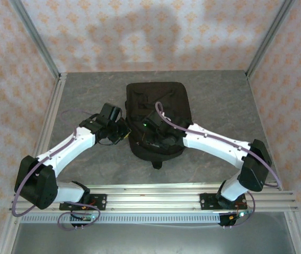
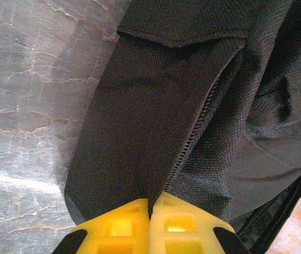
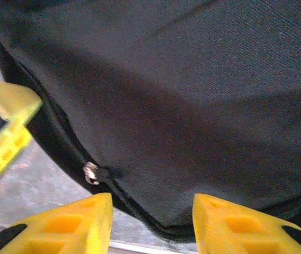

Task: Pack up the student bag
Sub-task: Zip the student bag at the center of the table.

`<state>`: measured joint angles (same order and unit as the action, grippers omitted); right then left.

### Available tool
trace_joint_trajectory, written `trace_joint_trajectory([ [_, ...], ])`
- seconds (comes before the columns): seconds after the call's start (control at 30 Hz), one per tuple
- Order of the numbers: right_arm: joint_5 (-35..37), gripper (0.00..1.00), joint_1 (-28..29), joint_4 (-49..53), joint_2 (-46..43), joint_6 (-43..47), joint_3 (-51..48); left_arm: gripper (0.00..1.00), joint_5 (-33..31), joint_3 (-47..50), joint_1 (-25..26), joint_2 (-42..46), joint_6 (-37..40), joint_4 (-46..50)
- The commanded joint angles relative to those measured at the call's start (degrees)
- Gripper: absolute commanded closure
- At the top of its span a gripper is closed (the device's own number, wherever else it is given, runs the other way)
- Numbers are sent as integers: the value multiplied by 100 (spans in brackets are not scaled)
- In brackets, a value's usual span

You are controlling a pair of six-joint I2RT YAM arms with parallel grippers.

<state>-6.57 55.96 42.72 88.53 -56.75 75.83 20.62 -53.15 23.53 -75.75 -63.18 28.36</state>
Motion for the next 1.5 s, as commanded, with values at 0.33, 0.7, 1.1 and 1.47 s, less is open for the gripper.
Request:
trace_joint_trajectory([
  [0.33, 578, 62, 237, -798, 430, -729, 186, 100, 40, 32, -16, 277, -169, -103],
  [0.7, 472, 74, 255, -1135, 547, -583, 24, 100, 56, 41, -15, 255, -257, -182],
  [1.1, 429, 87, 255, -1139, 912, -381, 90, 100, -1, 28, -15, 318, -274, -151],
  [1.47, 404, 100, 266, -575, 637, 221, 163, 100, -313, -103, -94, 286, -64, 34],
])
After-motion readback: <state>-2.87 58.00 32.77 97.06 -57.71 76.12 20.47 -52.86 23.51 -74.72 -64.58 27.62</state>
